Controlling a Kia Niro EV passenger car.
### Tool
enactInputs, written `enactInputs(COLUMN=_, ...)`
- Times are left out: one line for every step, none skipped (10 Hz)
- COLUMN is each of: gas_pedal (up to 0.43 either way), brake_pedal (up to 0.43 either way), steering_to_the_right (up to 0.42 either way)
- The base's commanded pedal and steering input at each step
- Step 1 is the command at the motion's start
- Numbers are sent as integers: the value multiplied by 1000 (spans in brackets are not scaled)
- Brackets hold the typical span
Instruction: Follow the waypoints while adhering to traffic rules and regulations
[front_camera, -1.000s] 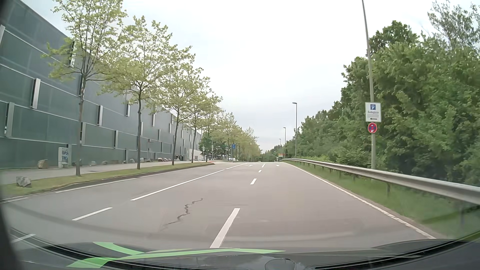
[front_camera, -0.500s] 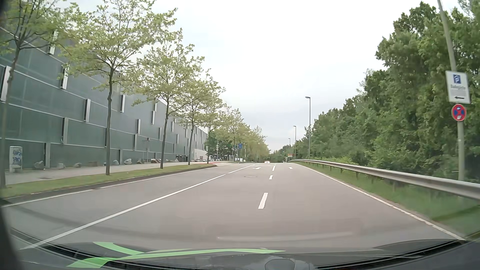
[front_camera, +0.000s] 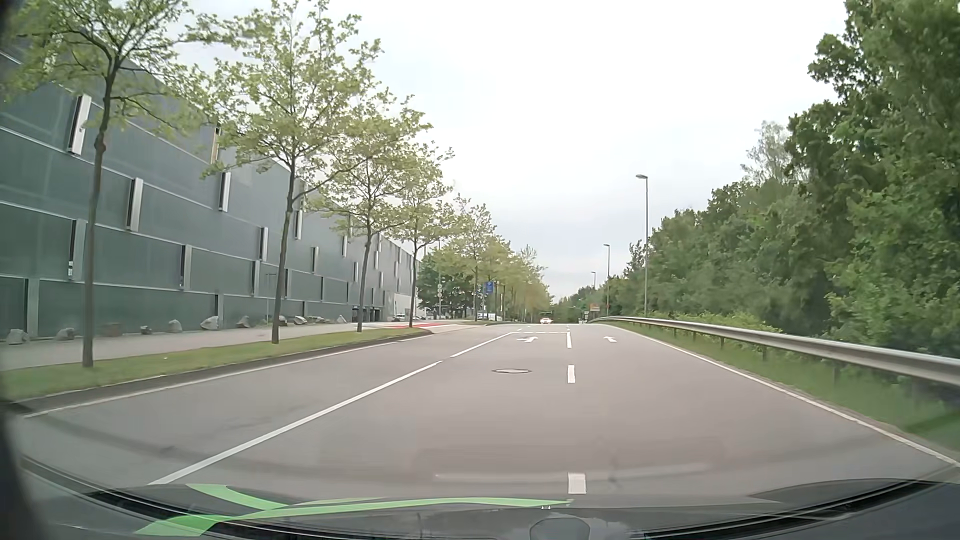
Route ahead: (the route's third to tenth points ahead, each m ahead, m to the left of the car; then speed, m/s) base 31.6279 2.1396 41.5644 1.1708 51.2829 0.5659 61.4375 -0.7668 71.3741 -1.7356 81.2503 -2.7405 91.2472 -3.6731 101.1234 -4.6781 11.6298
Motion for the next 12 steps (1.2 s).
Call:
enactInputs(gas_pedal=98, brake_pedal=0, steering_to_the_right=-5)
enactInputs(gas_pedal=87, brake_pedal=0, steering_to_the_right=0)
enactInputs(gas_pedal=87, brake_pedal=0, steering_to_the_right=6)
enactInputs(gas_pedal=87, brake_pedal=0, steering_to_the_right=11)
enactInputs(gas_pedal=87, brake_pedal=0, steering_to_the_right=11)
enactInputs(gas_pedal=87, brake_pedal=0, steering_to_the_right=11)
enactInputs(gas_pedal=87, brake_pedal=0, steering_to_the_right=13)
enactInputs(gas_pedal=87, brake_pedal=0, steering_to_the_right=16)
enactInputs(gas_pedal=87, brake_pedal=0, steering_to_the_right=17)
enactInputs(gas_pedal=79, brake_pedal=0, steering_to_the_right=18)
enactInputs(gas_pedal=79, brake_pedal=0, steering_to_the_right=18)
enactInputs(gas_pedal=79, brake_pedal=0, steering_to_the_right=18)
